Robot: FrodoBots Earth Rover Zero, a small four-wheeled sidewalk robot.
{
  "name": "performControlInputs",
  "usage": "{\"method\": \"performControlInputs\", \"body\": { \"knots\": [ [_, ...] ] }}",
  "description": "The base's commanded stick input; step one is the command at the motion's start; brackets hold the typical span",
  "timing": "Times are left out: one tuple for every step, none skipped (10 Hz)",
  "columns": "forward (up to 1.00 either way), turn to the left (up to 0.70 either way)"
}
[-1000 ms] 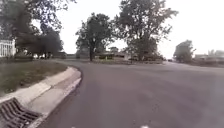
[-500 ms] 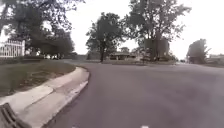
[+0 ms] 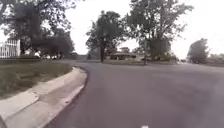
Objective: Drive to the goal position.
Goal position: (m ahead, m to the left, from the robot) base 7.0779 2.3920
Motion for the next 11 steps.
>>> {"method": "performControlInputs", "body": {
  "knots": [
    [1.0,0.0],
    [1.0,0.0],
    [1.0,0.0],
    [1.0,0.0],
    [1.0,0.0],
    [1.0,0.0],
    [1.0,0.0],
    [1.0,0.0],
    [1.0,0.0],
    [1.0,0.0],
    [1.0,0.0]
  ]
}}
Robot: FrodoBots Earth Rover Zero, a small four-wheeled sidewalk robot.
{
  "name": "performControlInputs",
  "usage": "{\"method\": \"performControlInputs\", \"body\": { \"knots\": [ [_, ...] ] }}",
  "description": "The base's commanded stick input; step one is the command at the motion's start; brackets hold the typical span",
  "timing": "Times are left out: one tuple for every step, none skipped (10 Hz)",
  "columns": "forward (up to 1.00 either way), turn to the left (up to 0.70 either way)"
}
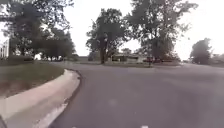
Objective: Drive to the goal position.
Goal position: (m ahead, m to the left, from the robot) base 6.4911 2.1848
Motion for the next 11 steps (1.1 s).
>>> {"method": "performControlInputs", "body": {
  "knots": [
    [1.0,0.0],
    [1.0,0.0],
    [1.0,0.0],
    [1.0,0.0],
    [1.0,0.0],
    [1.0,0.0],
    [1.0,0.08],
    [1.0,0.29],
    [1.0,0.39],
    [1.0,0.39],
    [1.0,0.31]
  ]
}}
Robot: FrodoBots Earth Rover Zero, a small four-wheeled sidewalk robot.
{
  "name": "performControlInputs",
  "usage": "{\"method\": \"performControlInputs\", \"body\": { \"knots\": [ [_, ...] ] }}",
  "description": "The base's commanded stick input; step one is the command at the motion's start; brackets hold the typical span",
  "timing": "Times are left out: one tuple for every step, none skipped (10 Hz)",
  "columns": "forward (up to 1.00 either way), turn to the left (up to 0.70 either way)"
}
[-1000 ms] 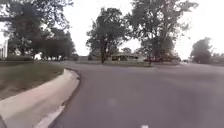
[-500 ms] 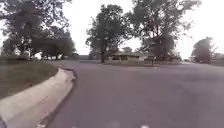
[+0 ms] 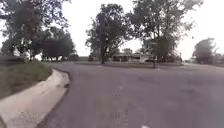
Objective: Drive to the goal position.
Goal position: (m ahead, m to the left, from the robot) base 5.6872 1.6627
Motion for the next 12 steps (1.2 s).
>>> {"method": "performControlInputs", "body": {
  "knots": [
    [1.0,0.21],
    [1.0,0.09],
    [1.0,0.0],
    [1.0,0.0],
    [1.0,0.0],
    [1.0,0.0],
    [1.0,0.0],
    [1.0,0.0],
    [1.0,0.0],
    [1.0,0.0],
    [1.0,0.0],
    [1.0,0.0]
  ]
}}
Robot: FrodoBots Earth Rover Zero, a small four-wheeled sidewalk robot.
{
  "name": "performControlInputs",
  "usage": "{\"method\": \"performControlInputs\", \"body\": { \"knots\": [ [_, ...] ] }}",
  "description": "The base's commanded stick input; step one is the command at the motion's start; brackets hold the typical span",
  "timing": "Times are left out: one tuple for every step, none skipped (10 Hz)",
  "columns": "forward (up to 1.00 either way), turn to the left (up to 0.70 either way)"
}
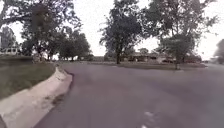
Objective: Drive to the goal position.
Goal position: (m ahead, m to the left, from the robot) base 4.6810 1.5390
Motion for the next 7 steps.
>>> {"method": "performControlInputs", "body": {
  "knots": [
    [1.0,0.0],
    [1.0,0.4],
    [1.0,0.4],
    [1.0,0.4],
    [1.0,0.4],
    [1.0,0.4],
    [1.0,0.4]
  ]
}}
